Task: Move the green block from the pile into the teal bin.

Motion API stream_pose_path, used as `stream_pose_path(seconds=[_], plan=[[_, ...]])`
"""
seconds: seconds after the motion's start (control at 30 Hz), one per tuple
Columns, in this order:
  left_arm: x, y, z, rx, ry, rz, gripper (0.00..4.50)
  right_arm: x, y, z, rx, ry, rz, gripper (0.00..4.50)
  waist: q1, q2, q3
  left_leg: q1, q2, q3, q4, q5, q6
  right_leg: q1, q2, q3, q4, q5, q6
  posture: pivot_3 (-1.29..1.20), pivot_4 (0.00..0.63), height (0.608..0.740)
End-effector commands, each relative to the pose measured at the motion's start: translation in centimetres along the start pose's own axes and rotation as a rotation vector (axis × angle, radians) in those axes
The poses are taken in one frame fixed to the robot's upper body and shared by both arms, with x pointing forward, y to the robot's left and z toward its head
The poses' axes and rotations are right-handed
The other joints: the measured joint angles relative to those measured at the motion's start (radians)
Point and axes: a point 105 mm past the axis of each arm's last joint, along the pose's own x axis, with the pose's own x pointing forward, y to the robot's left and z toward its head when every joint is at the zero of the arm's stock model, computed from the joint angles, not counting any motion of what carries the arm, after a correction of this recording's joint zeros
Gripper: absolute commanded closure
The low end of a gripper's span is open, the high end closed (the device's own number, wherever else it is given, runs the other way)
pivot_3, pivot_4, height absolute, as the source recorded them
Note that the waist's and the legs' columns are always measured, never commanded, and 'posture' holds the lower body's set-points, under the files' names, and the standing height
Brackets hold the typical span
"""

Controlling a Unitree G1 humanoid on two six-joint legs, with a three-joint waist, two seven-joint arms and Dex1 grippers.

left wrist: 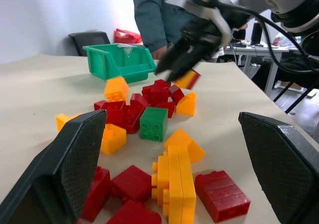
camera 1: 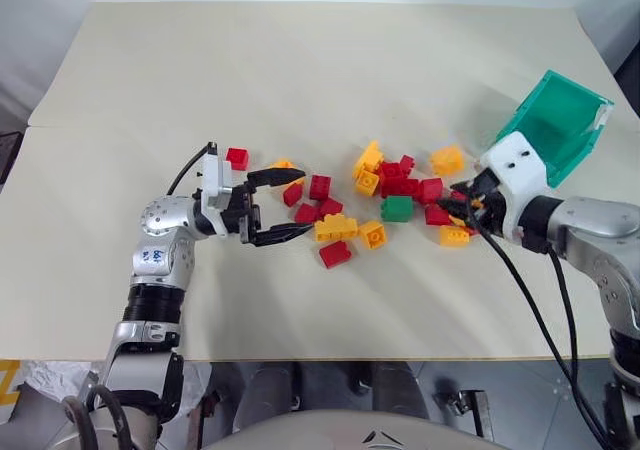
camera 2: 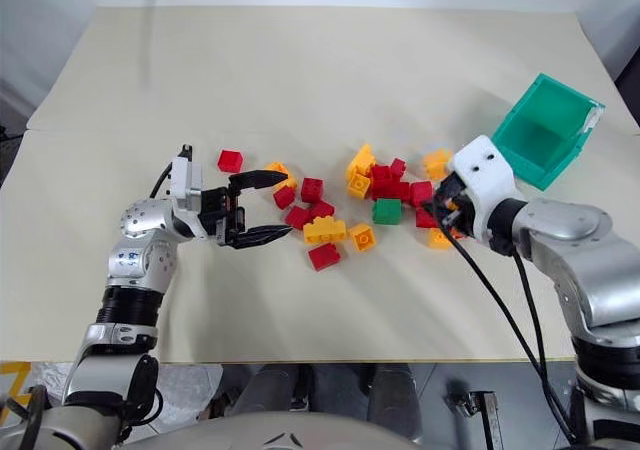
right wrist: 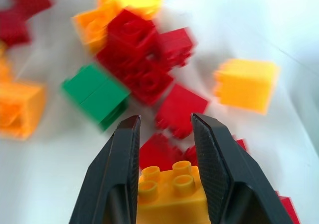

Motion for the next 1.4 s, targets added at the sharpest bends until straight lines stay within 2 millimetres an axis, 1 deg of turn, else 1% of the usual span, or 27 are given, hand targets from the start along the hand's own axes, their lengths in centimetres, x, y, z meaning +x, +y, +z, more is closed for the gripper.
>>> stream_pose_path(seconds=[0.03,0.13,0.3,0.37,0.47,0.6,0.67,0.7,0.73,0.77,0.83,0.87,0.97,1.0,1.03,1.2,1.3,1.33,1.37,1.4], plan=[[0.0,-0.3,0.6,0.023,-0.016,-0.019,0.0,-0.8,1.0,1.4,-0.079,-0.051,0.036,2.92,-0.001,0.0,0.0,0.0,0.0,0.0,0.0,0.0,0.0,0.0,0.0,0.0,0.0,0.0,0.0,0.0,0.15,0.74],[-0.1,-0.4,0.6,0.021,-0.014,-0.017,0.0,-0.9,1.2,1.4,-0.101,-0.044,0.056,2.92,0.0,0.0,0.0,0.0,0.0,0.0,0.001,0.0,0.0,0.0,0.0,0.0,0.001,0.0,0.0,0.0,0.15,0.74],[-0.2,-0.4,0.5,0.021,-0.015,-0.003,0.0,0.0,0.0,1.1,-0.108,-0.023,0.006,2.92,0.002,0.0,0.0,0.0,0.0,-0.001,0.002,0.0,0.0,0.0,0.0,0.001,0.001,0.0,0.0,0.0,0.15,0.74],[-0.2,-0.5,0.5,0.021,-0.015,0.0,0.0,0.4,0.3,0.8,-0.146,-0.002,0.036,2.92,0.002,0.0,0.0,0.0,0.0,-0.001,0.002,0.0,0.0,0.0,-0.001,0.0,0.001,0.0,0.0,0.0,0.15,0.74],[-0.3,-0.5,0.5,0.021,-0.016,0.01,0.0,0.5,1.3,0.2,-0.187,0.039,0.123,2.92,0.002,0.0,0.0,0.0,0.0,-0.001,0.002,0.0,0.0,0.0,-0.001,0.0,0.001,0.0,0.0,0.0,0.15,0.74],[-0.5,-0.5,0.5,0.022,-0.015,0.02,0.0,0.8,0.8,0.4,-0.197,0.024,0.1,2.92,0.001,0.0,0.0,0.0,0.0,-0.001,0.002,0.0,0.0,0.0,-0.001,0.0,0.001,0.0,0.0,0.0,0.15,0.74],[-0.6,-0.5,0.5,0.024,-0.017,0.036,0.0,1.5,0.0,1.7,-0.139,-0.069,0.016,2.92,0.001,-0.001,0.0,0.0,0.0,-0.001,0.003,0.0,0.0,0.001,-0.001,0.0,0.002,0.0,0.0,0.0,0.15,0.74],[-0.6,-0.5,0.4,0.026,-0.017,0.042,0.0,1.7,0.0,2.2,-0.111,-0.132,-0.002,2.92,0.001,-0.001,0.0,0.0,0.0,-0.001,0.003,0.0,0.0,0.001,-0.001,0.0,0.002,0.0,0.0,0.0,0.15,0.74],[-0.6,-0.5,0.4,0.027,-0.017,0.047,0.0,1.9,0.0,2.3,-0.07,-0.173,-0.021,2.92,0.001,-0.001,0.0,0.0,0.0,0.0,0.003,0.0,0.0,0.001,-0.001,0.001,0.002,0.0,0.0,0.0,0.15,0.74],[-0.6,-0.5,0.4,0.027,-0.019,0.052,0.0,1.8,0.4,2.2,-0.039,-0.23,-0.023,2.92,0.001,-0.001,0.0,0.0,0.0,-0.001,0.003,0.0,0.0,0.001,-0.001,0.0,0.002,0.0,0.0,0.0,0.15,0.74],[-0.6,-0.5,0.4,0.026,-0.023,0.062,0.0,1.3,0.9,2.2,0.009,-0.364,-0.056,2.92,0.008,-0.001,-0.001,0.0,0.0,-0.001,0.002,0.0,-0.001,0.0,0.0,0.0,0.003,0.0,0.0,0.0,0.15,0.74],[-0.6,-0.5,0.4,0.025,-0.025,0.068,0.0,1.1,1.1,1.8,0.041,-0.392,-0.062,2.92,0.008,-0.001,0.0,0.0,0.0,-0.002,0.002,0.0,-0.001,0.001,0.0,-0.001,0.002,0.0,-0.001,0.0,0.15,0.74],[-0.5,-0.6,0.3,0.02,-0.03,0.079,0.0,1.3,2.6,-0.5,0.108,-0.377,-0.026,2.92,0.006,0.0,0.0,-0.001,-0.001,0.0,0.002,0.0,0.0,0.001,-0.001,0.0,0.002,0.0,0.0,0.0,0.15,0.74],[-0.5,-0.7,0.3,0.019,-0.031,0.08,0.0,1.2,3.1,-0.8,0.136,-0.384,-0.001,2.92,0.004,0.0,0.0,-0.001,-0.002,0.0,0.002,0.0,0.0,0.001,-0.001,0.001,0.001,0.001,0.001,0.0,0.15,0.74],[-0.4,-0.7,0.3,0.018,-0.032,0.083,0.0,1.1,3.4,-0.8,0.148,-0.4,0.007,2.92,0.002,0.0,0.0,0.0,-0.002,0.0,0.002,0.0,0.0,0.001,-0.001,0.001,0.001,0.001,0.002,0.0,0.15,0.74],[-0.5,-0.5,0.4,0.017,-0.033,0.091,0.0,0.2,2.9,0.5,0.166,-0.475,0.016,2.92,-0.004,0.0,0.0,0.003,0.0,0.001,0.002,0.001,0.0,0.001,0.0,0.003,0.004,0.001,0.002,0.0,0.15,0.74],[-0.4,-0.4,0.4,0.019,-0.034,0.093,0.0,-0.1,1.2,0.8,0.088,-0.451,-0.061,2.92,-0.002,0.0,0.0,0.003,0.0,0.001,0.002,0.001,0.0,0.001,0.0,0.003,0.004,0.001,0.001,0.0,0.15,0.74],[-0.4,-0.3,0.5,0.019,-0.033,0.092,0.0,-0.2,0.7,0.9,0.062,-0.443,-0.086,2.54,-0.002,0.0,0.0,0.003,0.0,0.001,0.002,0.001,0.0,0.001,0.0,0.003,0.004,0.002,0.0,0.0,0.15,0.74],[-0.4,-0.3,0.5,0.019,-0.034,0.092,0.0,-0.2,0.1,1.2,0.043,-0.447,-0.117,2.28,-0.002,0.0,0.0,0.003,0.0,0.001,0.002,0.001,0.0,0.001,0.0,0.003,0.004,0.002,0.0,0.0,0.15,0.74],[-0.4,-0.3,0.5,0.019,-0.035,0.092,0.0,-0.4,-0.6,1.8,0.06,-0.485,-0.144,2.06,-0.001,0.0,0.0,0.003,0.0,0.001,0.002,0.001,0.0,0.001,0.0,0.003,0.004,0.002,0.0,0.0,0.15,0.74]])
